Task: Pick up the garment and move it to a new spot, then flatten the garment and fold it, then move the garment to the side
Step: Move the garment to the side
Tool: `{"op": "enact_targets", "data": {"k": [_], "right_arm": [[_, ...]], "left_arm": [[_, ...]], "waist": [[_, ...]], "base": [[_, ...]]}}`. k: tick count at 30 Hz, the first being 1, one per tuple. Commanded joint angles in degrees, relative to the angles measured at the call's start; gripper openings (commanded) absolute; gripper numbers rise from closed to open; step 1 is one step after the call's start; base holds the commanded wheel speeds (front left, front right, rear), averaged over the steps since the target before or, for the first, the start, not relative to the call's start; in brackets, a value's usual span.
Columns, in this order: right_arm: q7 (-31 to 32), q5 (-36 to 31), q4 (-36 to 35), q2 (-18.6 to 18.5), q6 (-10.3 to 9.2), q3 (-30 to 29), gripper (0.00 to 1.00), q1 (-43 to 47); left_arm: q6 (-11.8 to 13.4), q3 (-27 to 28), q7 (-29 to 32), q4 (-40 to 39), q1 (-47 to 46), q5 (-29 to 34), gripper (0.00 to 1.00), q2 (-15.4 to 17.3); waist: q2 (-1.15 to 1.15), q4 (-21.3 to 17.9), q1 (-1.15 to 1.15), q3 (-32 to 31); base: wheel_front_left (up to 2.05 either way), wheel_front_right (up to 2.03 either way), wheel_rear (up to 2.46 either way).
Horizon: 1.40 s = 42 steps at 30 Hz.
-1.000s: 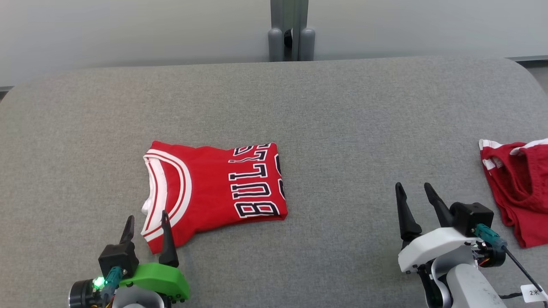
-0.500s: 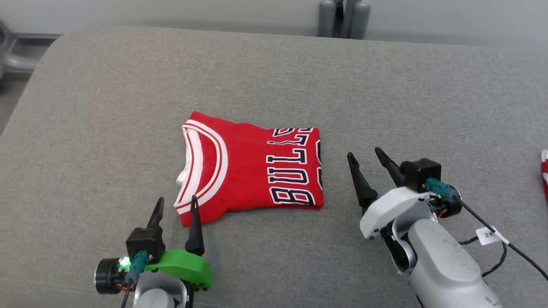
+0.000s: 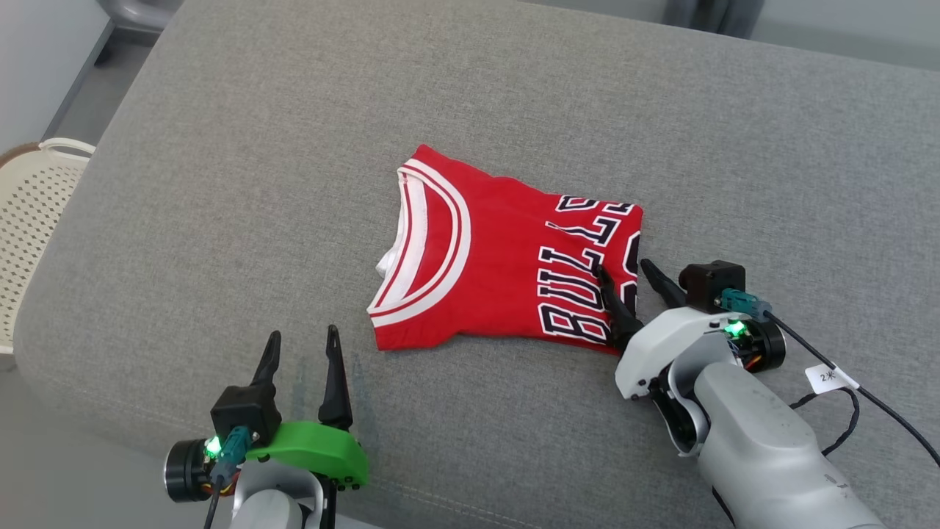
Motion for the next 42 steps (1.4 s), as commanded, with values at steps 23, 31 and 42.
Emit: {"op": "enact_targets", "data": {"k": [23, 31, 42], "right_arm": [[0.0, 3.6, -14.68, -0.03, -0.04, -3.82, 0.0, 6.35], [-0.02, 2.19, -18.18, -1.81, -0.04, -3.82, 0.0, 7.67], [0.32, -0.12, -16.48, -16.88, -0.03, -4.46, 0.0, 1.15]], "left_arm": [[-2.68, 1.98, 0.04, 0.37, -4.67, 5.23, 1.0, 0.23], [-3.75, 1.34, 0.04, 1.4, -6.13, 6.59, 1.0, 0.26], [-4.45, 1.81, 0.05, 3.1, -6.81, 7.82, 1.0, 0.28]], "waist": [[0.0, -31.7, 0.0, -1.21], [0.0, -41.35, 0.0, 0.86], [0.0, -40.88, 0.0, 3.06]], "base": [[0.0, 0.0, 0.0], [0.0, 0.0, 0.0], [0.0, 0.0, 0.0]]}}
